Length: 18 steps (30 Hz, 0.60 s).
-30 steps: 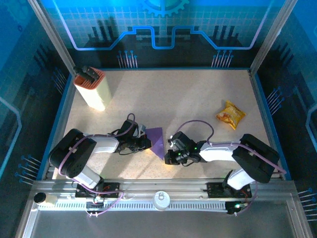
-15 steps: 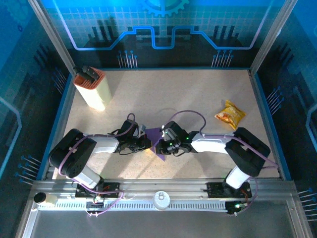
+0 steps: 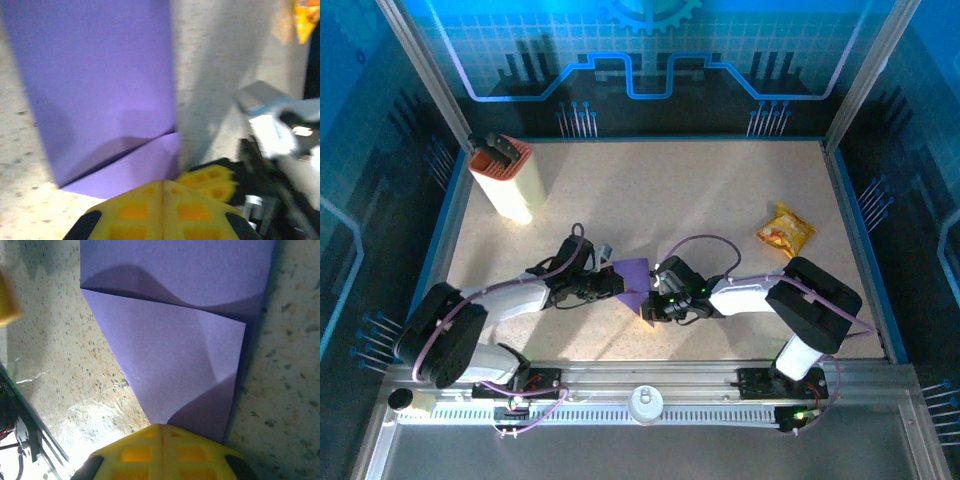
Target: Fold a paper plane with a square sheet of paper (pick it up from the middle)
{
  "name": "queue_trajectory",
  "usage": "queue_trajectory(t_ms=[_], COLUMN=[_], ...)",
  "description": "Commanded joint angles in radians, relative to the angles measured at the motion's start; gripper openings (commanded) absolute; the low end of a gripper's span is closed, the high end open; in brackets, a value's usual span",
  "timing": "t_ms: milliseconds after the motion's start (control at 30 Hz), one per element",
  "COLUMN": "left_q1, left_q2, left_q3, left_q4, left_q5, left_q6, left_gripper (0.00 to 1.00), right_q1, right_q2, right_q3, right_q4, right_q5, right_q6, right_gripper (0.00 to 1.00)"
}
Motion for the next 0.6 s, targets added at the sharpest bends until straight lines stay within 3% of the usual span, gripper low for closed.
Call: queue_trajectory(t_ms=[0, 133, 267, 567], left_q1=[-0.033, -0.079, -0.097, -0.093], left_q2=[-0.028, 0.023, 0.099, 0.223], left_q3=[0.010, -0.002, -0.046, -0.096], left_q4=[-0.030, 0.028, 0.205, 0.194], left_q5=[0.063, 0.064, 0.102, 0.003], left_q6=[0.016, -0.021, -0.095, -0.060], left_gripper=[0.04, 0.00, 0.00, 0.00], right_q1=[-0.001, 0.000, 0.000, 0.001], right_q2=[0.038, 0.044, 0.039, 0.048], right_q3=[-0.024, -0.025, -0.034, -0.060], right_q4=[-0.104, -0.096, -0.093, -0.067], right_q5=[0.028, 0.027, 0.028, 0.031], right_q6=[0.014, 0.023, 0.020, 0.032], right_gripper=[0.05, 0.05, 0.05, 0.05])
